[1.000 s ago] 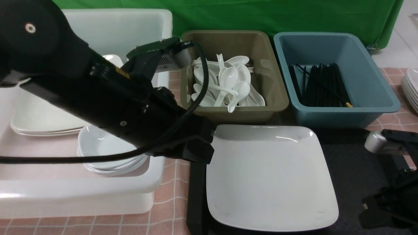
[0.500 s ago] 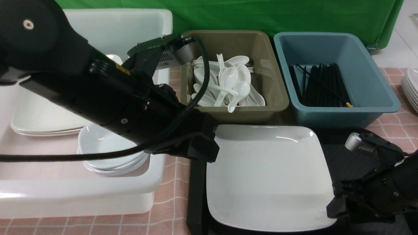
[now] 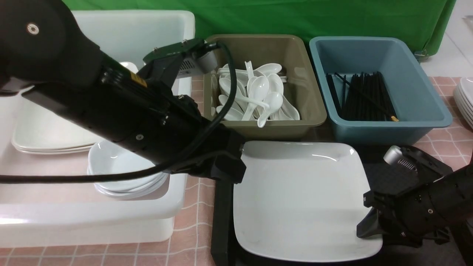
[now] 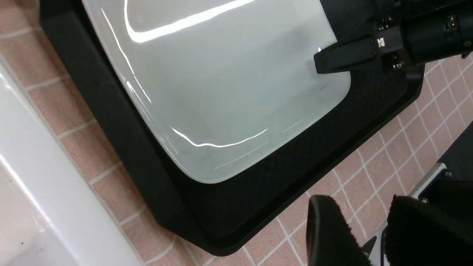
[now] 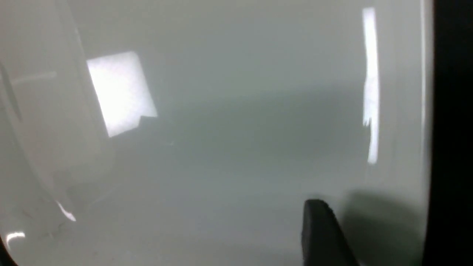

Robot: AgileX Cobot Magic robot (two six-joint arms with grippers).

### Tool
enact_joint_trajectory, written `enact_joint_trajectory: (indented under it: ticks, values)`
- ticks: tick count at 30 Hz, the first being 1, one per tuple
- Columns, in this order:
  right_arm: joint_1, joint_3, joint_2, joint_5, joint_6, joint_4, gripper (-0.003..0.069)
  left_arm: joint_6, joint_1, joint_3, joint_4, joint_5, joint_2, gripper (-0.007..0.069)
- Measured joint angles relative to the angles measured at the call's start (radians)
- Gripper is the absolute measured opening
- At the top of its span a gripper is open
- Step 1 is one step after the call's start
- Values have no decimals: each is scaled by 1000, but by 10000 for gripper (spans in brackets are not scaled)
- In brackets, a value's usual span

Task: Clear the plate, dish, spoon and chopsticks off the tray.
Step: Use the right arm to grab a plate from the dinner plate

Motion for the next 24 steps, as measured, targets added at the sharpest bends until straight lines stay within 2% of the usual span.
enact_joint_trajectory:
  ticks: [2,3,12,19,23,24]
  values:
    - [0,0,6,-8,0,1,231,0,0,0,7,0,0,218]
    - [-1,0,6,-10,0,6,205,0,0,0,12,0,0,218]
    - [-4,11,-39,12,-21,15,201,0,0,0,111,-6,0,218]
    - [-7,12,-244,73,1,-14,111,0,1,0,173,-6,0,218]
    - [-7,9,-368,114,45,-93,64,0,1,0,180,-6,0,218]
    - [-7,6,-419,139,91,-160,65,0,1,0,182,-6,0,218]
